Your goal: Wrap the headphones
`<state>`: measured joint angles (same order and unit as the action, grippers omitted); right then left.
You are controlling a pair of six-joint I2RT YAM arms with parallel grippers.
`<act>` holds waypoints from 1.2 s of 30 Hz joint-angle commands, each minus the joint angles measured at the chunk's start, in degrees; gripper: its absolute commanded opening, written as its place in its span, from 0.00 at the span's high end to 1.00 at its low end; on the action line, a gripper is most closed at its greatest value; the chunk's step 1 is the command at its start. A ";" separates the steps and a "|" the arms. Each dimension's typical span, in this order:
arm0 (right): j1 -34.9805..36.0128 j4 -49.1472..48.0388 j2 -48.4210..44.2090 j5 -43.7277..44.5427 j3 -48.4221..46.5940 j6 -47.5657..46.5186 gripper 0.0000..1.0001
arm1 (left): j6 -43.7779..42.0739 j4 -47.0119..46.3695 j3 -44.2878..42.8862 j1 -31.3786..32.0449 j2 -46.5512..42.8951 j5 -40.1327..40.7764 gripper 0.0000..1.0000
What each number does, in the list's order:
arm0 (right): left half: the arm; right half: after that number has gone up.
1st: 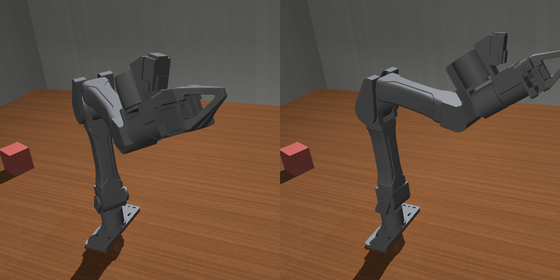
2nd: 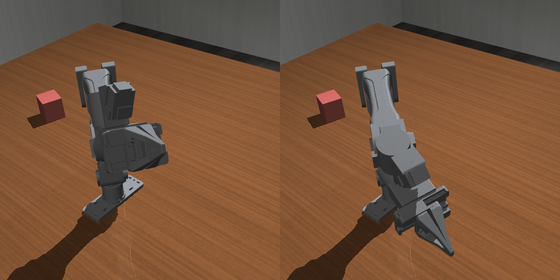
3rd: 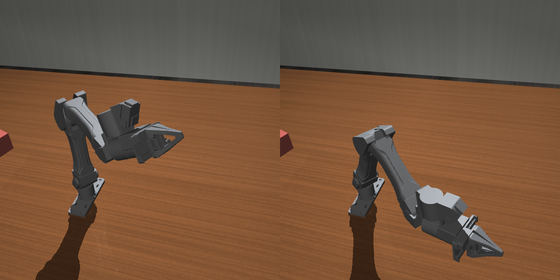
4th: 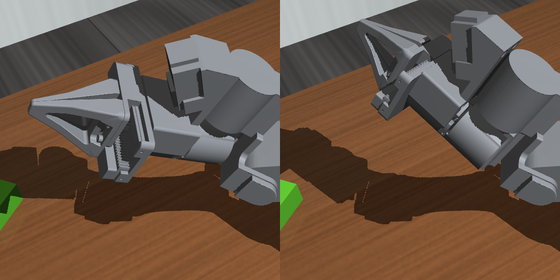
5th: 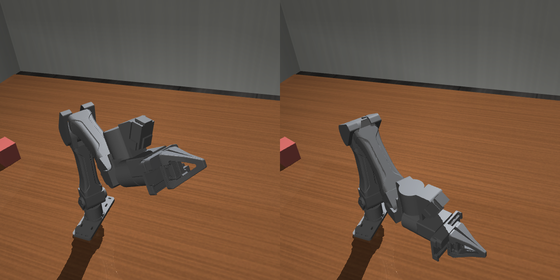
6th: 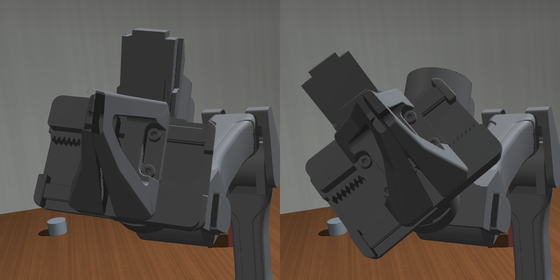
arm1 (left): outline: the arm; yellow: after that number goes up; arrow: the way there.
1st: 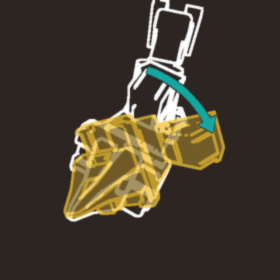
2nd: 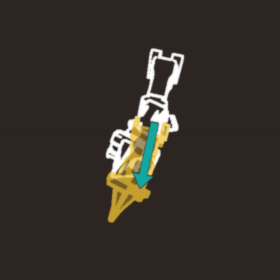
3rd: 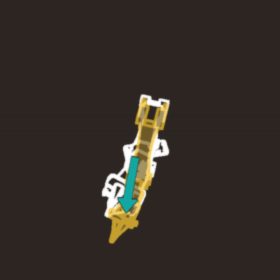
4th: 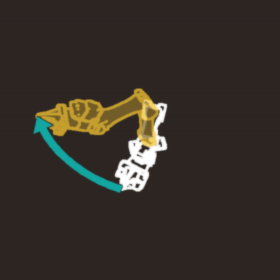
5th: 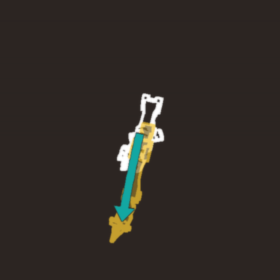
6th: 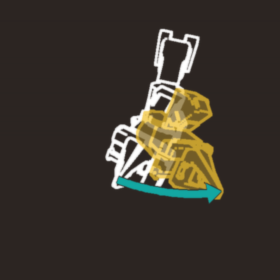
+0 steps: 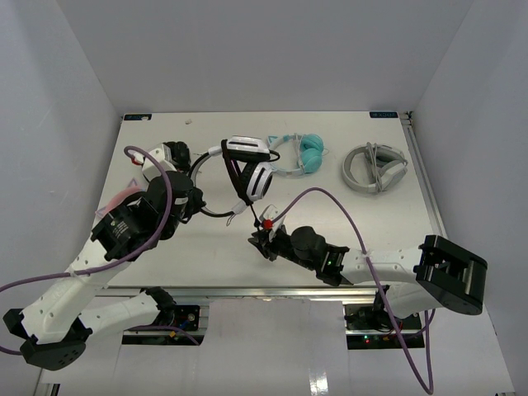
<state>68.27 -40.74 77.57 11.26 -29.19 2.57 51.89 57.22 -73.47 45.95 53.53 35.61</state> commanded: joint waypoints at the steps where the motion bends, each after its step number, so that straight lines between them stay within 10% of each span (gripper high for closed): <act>1: 0.32 -4.21 1.42 1.97 -0.41 -2.30 0.71 | 2.12 -4.67 -3.13 -0.16 -2.34 -2.02 1.00; 18: 0.20 -10.53 2.92 0.85 3.99 -7.15 0.59 | 1.55 -3.79 -5.63 -0.25 -3.08 -5.22 1.00; 36: -2.47 -14.41 3.65 -0.85 7.46 -6.80 0.91 | -0.05 -7.01 -5.34 -0.16 -4.86 -12.83 1.00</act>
<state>67.18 -51.44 80.62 10.49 -23.35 -4.61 51.03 58.26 -75.68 45.91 51.99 27.59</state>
